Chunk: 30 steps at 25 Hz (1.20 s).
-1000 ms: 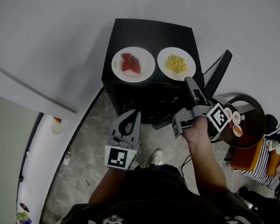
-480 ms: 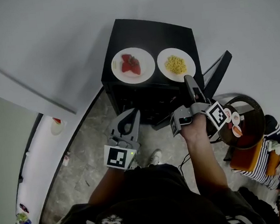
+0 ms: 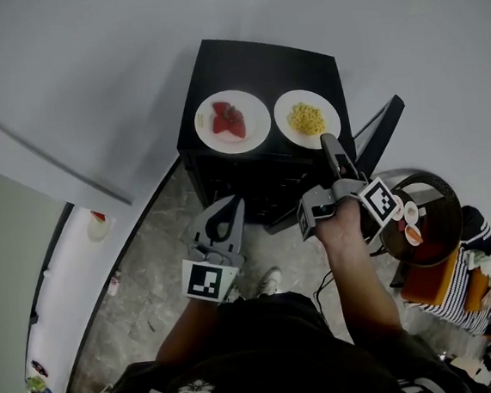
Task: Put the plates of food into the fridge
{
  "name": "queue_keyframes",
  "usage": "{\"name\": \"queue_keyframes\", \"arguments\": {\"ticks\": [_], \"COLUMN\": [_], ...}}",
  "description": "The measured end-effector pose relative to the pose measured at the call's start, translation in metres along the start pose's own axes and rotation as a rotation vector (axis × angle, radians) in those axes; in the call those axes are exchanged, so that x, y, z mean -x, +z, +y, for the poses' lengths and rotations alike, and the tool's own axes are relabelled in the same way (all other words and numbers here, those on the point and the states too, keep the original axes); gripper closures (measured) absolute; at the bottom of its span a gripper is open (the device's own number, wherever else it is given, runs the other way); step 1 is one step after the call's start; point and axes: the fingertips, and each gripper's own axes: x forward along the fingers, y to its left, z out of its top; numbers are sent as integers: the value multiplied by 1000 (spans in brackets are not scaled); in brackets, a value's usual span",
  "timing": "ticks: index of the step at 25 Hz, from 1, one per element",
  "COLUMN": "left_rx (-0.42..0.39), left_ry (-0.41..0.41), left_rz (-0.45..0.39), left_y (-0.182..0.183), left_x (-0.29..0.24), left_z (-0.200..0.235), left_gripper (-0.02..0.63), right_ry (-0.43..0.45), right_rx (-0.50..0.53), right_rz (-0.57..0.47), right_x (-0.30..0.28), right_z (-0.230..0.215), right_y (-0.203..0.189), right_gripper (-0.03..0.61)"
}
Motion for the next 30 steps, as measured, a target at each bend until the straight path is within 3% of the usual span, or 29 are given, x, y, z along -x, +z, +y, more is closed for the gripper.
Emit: {"name": "queue_keyframes", "arguments": {"ticks": [13, 18, 30], "left_rx": [-7, -45, -88], "left_ry": [10, -10, -44], "left_rz": [-4, 7, -43], "left_y": [-1, 2, 36], "left_x": [1, -5, -31], "left_z": [2, -3, -10], "left_gripper": [592, 592, 592], "right_ry": [-30, -27, -24], "right_rx": [11, 21, 1], "right_rz": [30, 31, 47], "right_x": [-2, -2, -3], "right_z": [0, 1, 0], "right_y": [0, 3, 4], "right_gripper": [350, 350, 350]}}
